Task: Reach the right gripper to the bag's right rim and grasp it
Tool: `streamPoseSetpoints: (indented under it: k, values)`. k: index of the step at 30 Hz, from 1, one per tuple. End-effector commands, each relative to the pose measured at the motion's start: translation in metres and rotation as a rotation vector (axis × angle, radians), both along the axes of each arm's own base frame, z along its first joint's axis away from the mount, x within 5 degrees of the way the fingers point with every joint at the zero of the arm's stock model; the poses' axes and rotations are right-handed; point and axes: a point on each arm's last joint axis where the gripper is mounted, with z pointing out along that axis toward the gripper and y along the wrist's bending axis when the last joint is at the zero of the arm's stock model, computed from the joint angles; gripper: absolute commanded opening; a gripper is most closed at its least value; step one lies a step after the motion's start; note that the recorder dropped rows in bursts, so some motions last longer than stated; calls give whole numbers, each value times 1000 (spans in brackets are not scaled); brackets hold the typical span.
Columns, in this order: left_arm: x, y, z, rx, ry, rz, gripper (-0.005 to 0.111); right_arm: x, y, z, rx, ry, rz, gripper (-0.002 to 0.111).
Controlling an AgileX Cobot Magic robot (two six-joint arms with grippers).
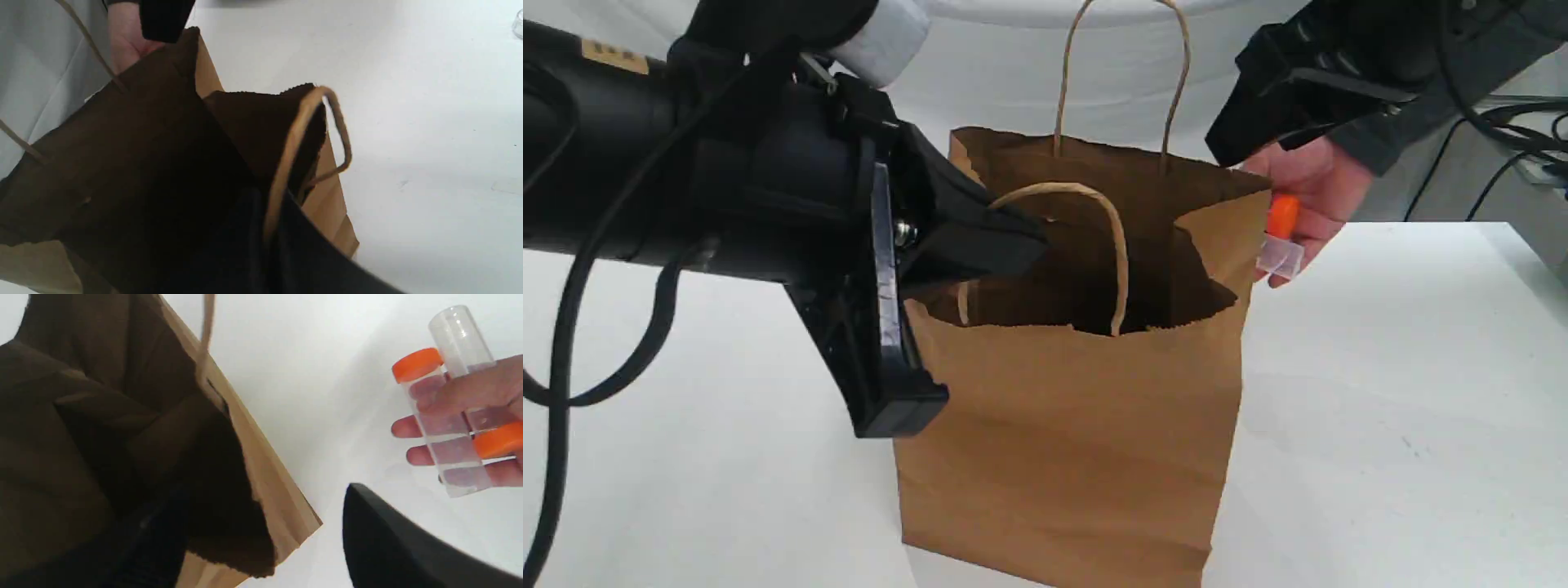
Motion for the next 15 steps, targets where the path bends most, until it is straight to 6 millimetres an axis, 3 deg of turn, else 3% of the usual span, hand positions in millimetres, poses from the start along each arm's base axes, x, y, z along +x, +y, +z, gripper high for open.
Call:
streamPoseSetpoints:
  k: [1, 8, 15]
  values:
    - [-1, -2, 1, -14, 19, -2, 0, -1, 10, 3, -1, -46, 33, 56]
    - [-1, -2, 1, -14, 19, -2, 0, 4, 19, 4, -31, -135, 38, 56]
    - [-1, -2, 1, -14, 19, -2, 0, 15, 21, -21, -70, -47, 52, 56]
